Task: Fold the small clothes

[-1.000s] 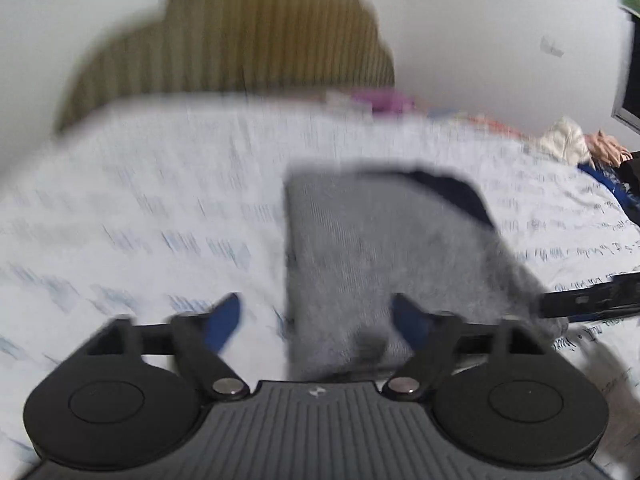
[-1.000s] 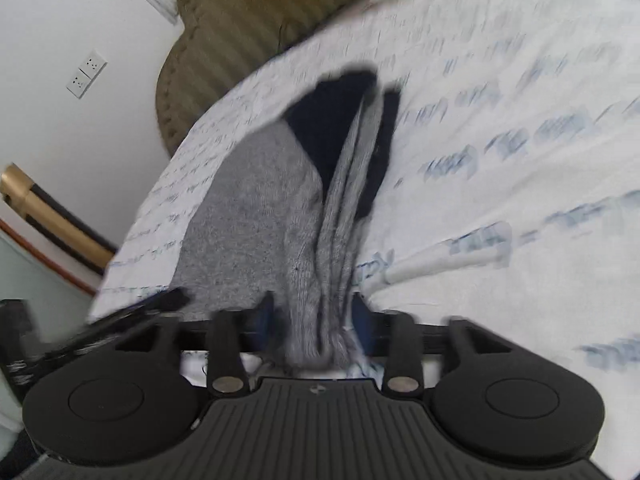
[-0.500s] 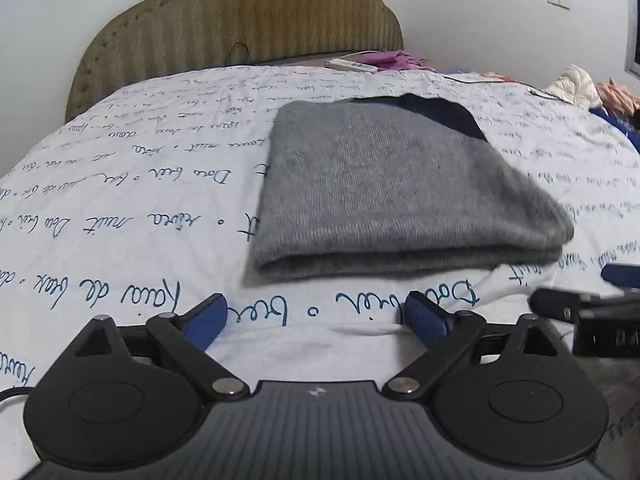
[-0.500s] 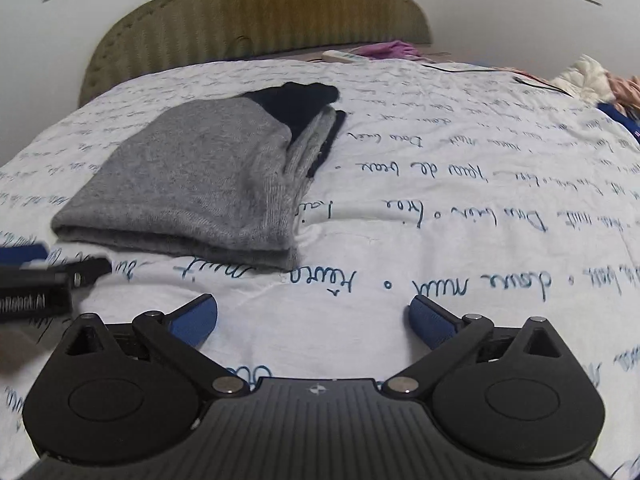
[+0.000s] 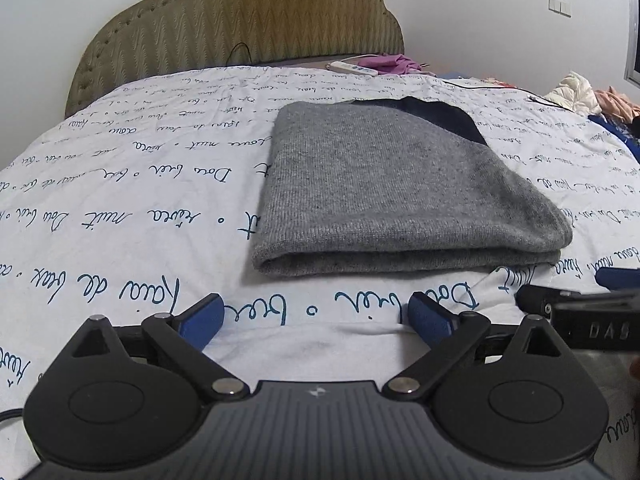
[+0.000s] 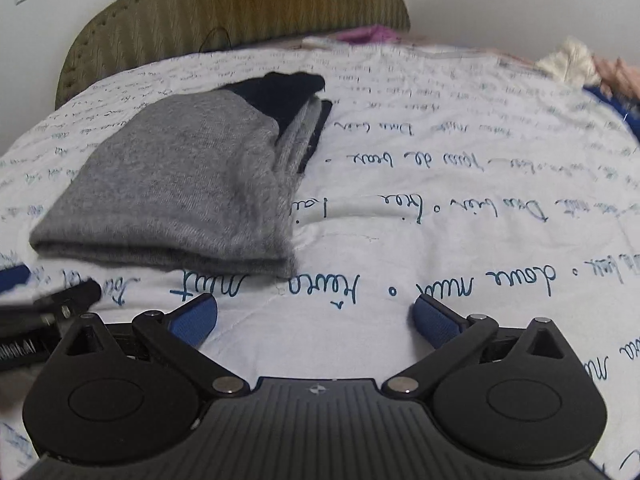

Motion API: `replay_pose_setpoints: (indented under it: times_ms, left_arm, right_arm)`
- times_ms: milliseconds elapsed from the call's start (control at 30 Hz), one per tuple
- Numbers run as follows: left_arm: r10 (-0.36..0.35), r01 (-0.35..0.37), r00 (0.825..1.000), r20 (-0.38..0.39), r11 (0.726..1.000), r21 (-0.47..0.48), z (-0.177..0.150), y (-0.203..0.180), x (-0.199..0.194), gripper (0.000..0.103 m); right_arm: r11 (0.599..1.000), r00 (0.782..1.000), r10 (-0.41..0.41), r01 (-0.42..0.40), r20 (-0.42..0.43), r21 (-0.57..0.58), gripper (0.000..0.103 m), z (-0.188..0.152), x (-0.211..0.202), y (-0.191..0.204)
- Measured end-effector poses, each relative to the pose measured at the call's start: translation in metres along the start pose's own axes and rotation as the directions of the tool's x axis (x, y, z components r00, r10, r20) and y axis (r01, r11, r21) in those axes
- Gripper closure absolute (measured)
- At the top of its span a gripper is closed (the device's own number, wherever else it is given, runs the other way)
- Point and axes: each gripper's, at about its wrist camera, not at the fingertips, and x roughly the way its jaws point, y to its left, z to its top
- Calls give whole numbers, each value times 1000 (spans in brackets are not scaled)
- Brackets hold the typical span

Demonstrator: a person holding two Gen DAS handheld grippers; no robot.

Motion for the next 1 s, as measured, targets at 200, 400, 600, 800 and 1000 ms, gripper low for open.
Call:
replay_pose_setpoints:
  times_ms: [200, 400, 600, 800, 1000]
  left_arm:
    - [16, -16, 1000, 0, 1000, 7, -1, -2, 0, 4]
    - [10, -10, 1000, -3, 1000, 2, -1, -1, 1, 3]
    - [19, -19, 1000, -1, 1000, 7, -1, -2, 1, 3]
    - [16, -16, 1000, -2, 1000, 4, -1, -1, 0, 3]
    - [12, -12, 1000, 0, 1000, 0, -2, -1, 0, 3]
  right_arm:
    - [1000, 1000, 1, -1, -23, -7, 0, 3, -2, -1]
    - [1000, 1000, 21, -21, 22, -9, 1, -3, -1, -4]
    - [1000, 999, 18, -18, 27, -4, 1, -4, -2, -3]
    - [1000, 999, 18, -18, 31, -1, 1, -4, -2, -3]
    - [1000, 999, 23, -23, 35, 3, 1, -5, -3, -5]
